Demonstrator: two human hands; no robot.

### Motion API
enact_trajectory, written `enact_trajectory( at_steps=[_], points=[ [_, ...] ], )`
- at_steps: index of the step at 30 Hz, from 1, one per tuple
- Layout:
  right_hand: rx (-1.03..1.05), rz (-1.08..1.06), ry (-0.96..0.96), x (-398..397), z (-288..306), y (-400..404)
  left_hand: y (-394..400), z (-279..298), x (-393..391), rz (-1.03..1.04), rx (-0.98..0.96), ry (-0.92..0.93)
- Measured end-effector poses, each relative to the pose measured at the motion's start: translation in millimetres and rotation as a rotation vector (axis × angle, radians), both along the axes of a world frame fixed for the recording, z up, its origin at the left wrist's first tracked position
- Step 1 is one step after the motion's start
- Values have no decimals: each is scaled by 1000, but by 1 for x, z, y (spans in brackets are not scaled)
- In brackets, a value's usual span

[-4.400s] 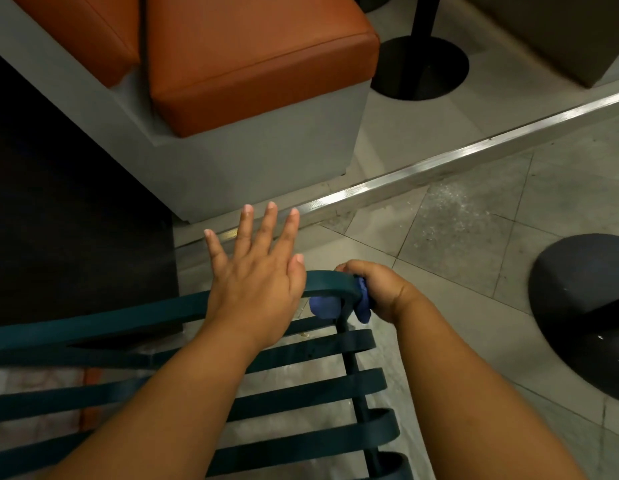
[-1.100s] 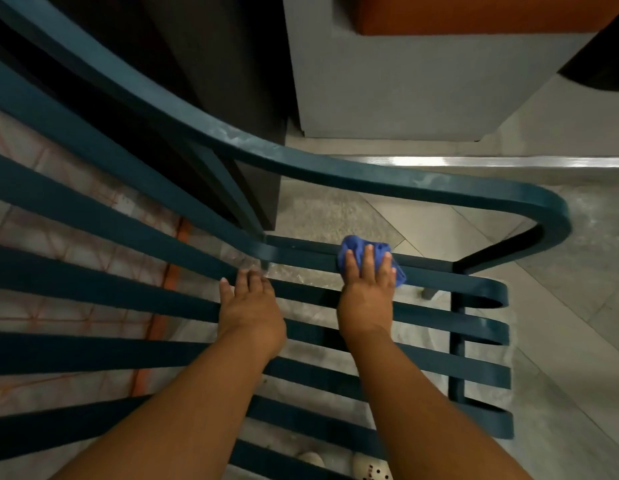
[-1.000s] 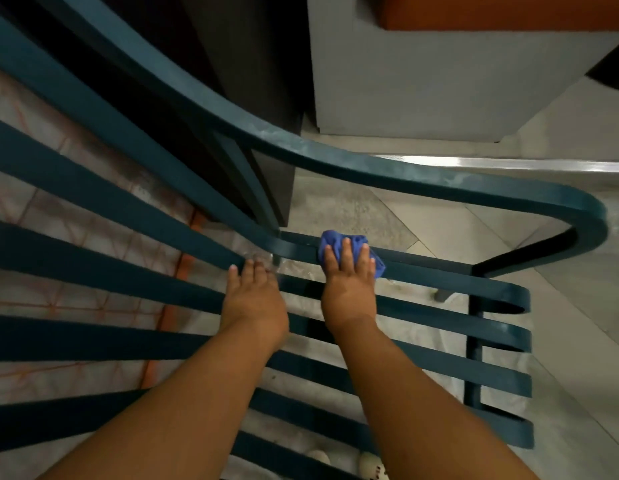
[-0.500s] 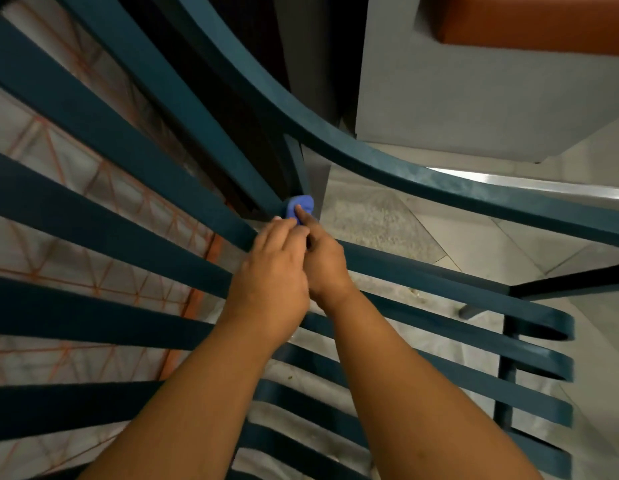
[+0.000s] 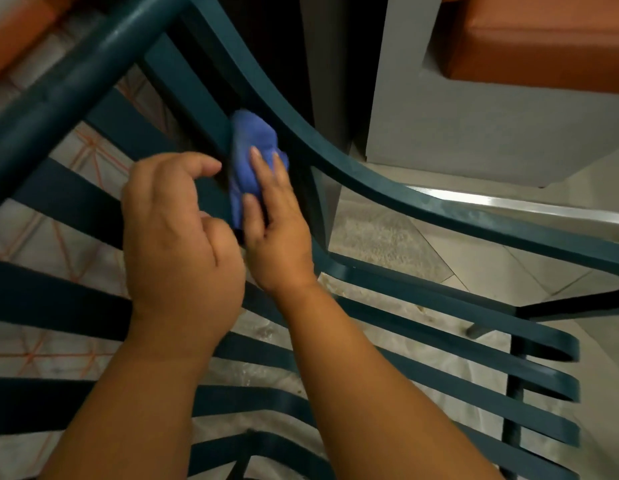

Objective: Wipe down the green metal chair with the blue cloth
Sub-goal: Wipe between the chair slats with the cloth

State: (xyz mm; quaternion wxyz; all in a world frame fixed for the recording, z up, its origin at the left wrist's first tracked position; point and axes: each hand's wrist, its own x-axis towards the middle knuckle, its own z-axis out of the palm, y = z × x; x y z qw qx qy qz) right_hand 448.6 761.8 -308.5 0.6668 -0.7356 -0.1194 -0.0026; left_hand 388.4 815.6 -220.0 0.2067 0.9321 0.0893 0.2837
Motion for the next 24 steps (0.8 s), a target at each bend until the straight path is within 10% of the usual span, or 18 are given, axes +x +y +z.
enact_trajectory(
  at_steps=[6, 16, 24],
  points=[
    [-141, -124, 524, -4, -11, -7, 7, 1, -11, -65, -135, 76],
    [27, 65, -50, 6, 112, 21, 26, 46, -20, -116, -209, 35],
    [-76, 48, -332, -46, 67, 33, 52, 85, -27, 12, 296, 46]
  ],
)
